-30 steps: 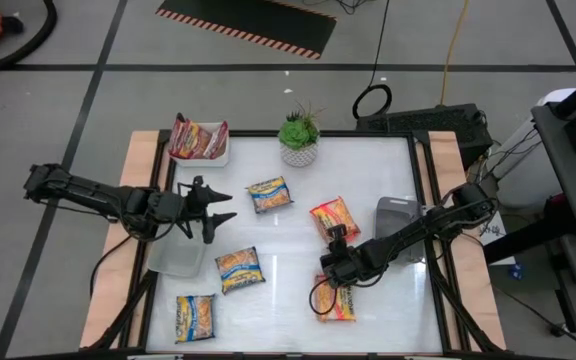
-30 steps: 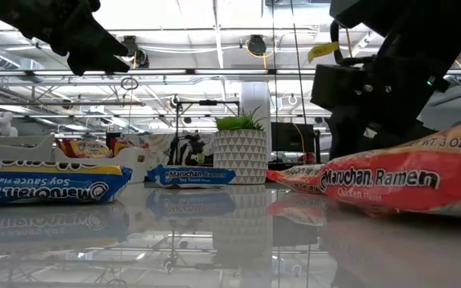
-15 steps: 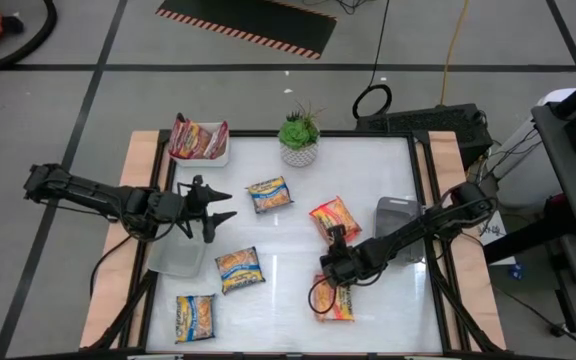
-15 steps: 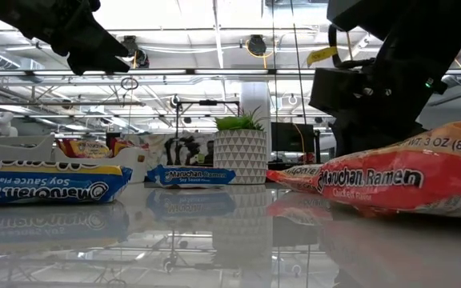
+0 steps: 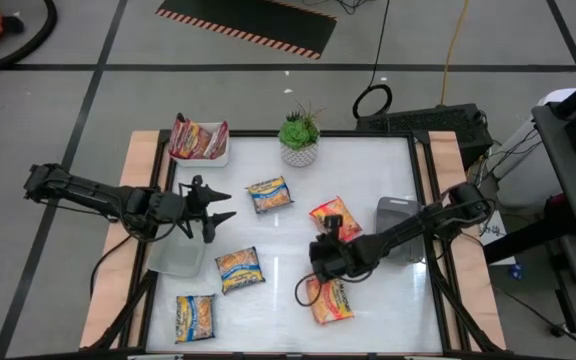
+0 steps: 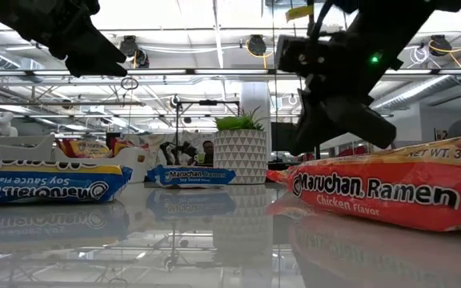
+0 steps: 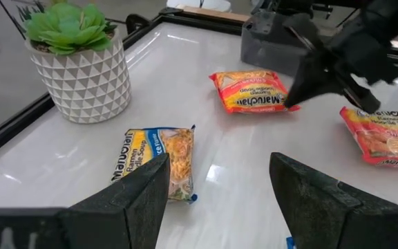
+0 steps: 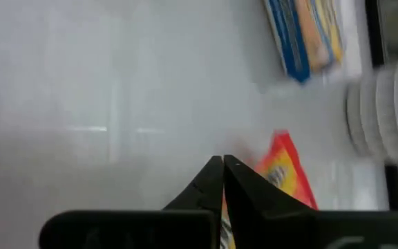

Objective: Sort Maruchan noodles
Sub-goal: Put the top orange noodle pack into the black bin

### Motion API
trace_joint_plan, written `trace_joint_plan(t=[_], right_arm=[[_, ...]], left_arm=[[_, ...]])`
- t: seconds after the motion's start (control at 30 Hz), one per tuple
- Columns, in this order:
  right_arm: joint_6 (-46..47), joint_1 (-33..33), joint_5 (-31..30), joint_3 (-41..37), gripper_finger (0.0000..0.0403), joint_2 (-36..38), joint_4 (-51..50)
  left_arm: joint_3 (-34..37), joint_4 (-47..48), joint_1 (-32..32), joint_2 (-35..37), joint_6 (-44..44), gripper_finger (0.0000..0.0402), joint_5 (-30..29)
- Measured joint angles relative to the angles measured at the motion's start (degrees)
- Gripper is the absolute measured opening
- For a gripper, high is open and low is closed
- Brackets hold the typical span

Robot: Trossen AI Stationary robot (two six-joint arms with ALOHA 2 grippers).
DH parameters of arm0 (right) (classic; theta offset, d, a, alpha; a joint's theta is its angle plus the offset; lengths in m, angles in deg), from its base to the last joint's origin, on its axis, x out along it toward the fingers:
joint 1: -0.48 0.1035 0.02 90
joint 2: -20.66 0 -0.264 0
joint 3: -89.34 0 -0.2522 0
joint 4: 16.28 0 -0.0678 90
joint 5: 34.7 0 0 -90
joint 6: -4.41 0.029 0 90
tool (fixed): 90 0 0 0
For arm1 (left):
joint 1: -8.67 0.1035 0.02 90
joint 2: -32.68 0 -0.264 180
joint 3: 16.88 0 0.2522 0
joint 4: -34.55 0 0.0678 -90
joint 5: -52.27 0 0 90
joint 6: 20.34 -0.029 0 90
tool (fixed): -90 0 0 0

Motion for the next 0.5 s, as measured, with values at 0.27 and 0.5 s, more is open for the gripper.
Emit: trace_joint_plan(t=[0.27, 0.5], right_arm=[[8.71, -1.2, 1.68, 3.11, 0.0092, 0.09, -10.6], [15.03, -2.94, 1.49, 4.75, 0.0156, 0.2, -23.46]], left_arm=[[0.0, 1.8, 0.0, -0.01, 1.6, 0.0253, -0.01], [-0.02, 8.33, -0.46, -0.39, 7.51, 0.0253, -0.02]])
